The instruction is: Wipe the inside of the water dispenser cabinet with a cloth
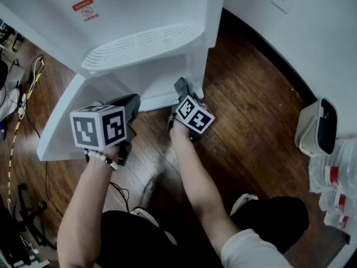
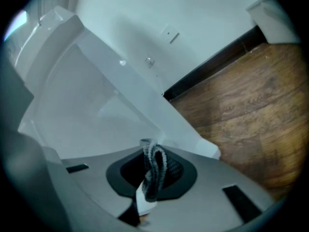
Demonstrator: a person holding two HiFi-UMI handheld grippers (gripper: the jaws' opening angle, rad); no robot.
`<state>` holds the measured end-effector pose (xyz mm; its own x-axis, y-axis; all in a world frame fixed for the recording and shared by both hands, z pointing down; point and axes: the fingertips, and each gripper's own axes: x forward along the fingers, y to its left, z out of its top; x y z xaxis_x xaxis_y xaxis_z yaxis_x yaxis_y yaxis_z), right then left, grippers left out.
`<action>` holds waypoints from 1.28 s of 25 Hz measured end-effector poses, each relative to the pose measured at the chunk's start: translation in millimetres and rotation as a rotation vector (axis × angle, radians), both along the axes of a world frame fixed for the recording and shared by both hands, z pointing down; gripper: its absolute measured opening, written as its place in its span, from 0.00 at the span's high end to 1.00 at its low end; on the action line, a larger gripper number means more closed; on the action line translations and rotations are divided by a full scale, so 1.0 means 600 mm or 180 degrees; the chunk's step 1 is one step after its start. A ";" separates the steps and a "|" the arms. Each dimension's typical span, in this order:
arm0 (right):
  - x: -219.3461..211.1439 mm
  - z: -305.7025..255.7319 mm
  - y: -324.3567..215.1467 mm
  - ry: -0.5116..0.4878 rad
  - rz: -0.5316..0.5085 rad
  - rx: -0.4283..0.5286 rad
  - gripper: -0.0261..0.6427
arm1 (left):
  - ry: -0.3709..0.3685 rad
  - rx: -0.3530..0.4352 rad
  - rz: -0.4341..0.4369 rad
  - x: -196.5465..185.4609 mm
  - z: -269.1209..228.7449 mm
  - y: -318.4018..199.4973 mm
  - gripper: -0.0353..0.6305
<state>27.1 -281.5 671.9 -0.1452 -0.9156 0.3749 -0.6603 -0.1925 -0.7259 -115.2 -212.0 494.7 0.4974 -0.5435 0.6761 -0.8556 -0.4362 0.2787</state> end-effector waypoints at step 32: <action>-0.058 -0.920 0.274 0.1184 -0.1732 -0.0809 0.91 | 0.0246 -0.0426 0.0178 0.055 -0.676 0.205 0.96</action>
